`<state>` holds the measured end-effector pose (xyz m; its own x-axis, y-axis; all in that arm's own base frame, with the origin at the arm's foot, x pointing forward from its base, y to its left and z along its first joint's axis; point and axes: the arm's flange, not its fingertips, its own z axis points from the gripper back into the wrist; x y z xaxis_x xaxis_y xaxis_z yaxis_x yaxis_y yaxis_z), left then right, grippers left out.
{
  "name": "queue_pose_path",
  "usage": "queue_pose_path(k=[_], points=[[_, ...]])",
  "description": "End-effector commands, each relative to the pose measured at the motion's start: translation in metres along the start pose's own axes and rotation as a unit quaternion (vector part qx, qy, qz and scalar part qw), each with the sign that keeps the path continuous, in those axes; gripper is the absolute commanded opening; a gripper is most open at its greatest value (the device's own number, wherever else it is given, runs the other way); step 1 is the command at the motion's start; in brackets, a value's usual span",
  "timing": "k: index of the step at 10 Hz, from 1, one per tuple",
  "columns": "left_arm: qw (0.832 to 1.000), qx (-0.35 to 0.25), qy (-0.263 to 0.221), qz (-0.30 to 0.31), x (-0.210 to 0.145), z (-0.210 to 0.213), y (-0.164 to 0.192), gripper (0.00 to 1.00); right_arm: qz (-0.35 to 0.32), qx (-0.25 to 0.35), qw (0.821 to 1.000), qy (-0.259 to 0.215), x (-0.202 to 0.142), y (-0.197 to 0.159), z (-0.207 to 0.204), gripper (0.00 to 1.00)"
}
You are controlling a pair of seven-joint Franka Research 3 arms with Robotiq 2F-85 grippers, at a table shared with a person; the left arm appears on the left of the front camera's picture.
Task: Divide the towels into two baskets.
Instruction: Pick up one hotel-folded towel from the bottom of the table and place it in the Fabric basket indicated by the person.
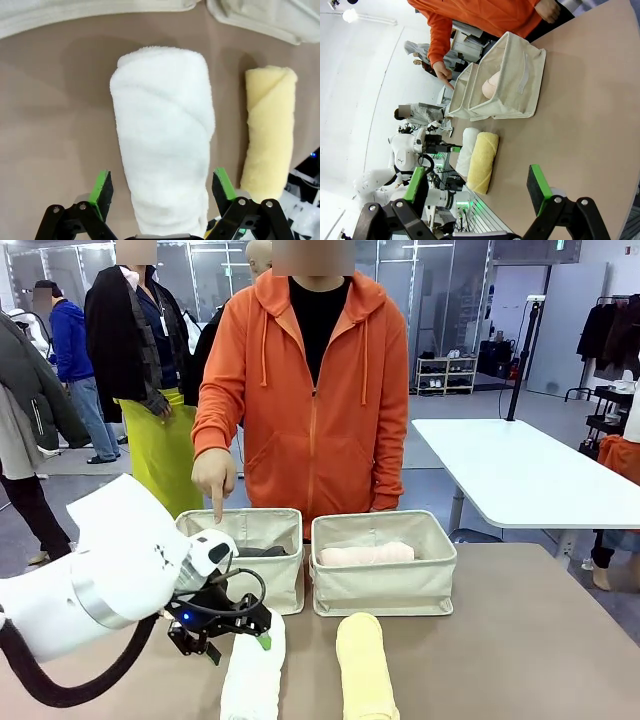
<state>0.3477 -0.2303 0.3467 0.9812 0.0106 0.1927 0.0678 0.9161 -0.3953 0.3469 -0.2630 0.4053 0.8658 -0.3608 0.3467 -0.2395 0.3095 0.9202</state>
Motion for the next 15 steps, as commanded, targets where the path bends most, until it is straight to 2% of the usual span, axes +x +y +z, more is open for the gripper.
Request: queue_pose_path(k=[1, 3, 10, 13, 15], points=[[1.000, 0.019, -0.006, 0.018, -0.039, -0.022, 0.020, 1.00, -0.002, -0.005, 1.000, -0.001, -0.001, 0.004, 0.000, 1.00], [1.000, 0.013, 0.011, 0.010, -0.045, -0.032, 0.020, 1.00, -0.002, -0.005, 1.000, -0.001, -0.001, 0.004, 0.000, 1.00], [0.999, -0.014, 0.026, -0.020, -0.046, -0.019, 0.017, 0.31, -0.002, -0.005, 1.000, -0.001, -0.001, 0.004, 0.000, 1.00], [0.995, -0.016, -0.017, -0.094, -0.044, 0.038, -0.004, 0.33, -0.002, -0.005, 1.000, -0.001, -0.001, 0.004, 0.000, 1.00], [0.980, -0.004, -0.010, -0.199, -0.038, 0.088, -0.012, 0.33, -0.002, -0.005, 1.000, -0.001, -0.001, 0.004, 0.000, 1.00]])
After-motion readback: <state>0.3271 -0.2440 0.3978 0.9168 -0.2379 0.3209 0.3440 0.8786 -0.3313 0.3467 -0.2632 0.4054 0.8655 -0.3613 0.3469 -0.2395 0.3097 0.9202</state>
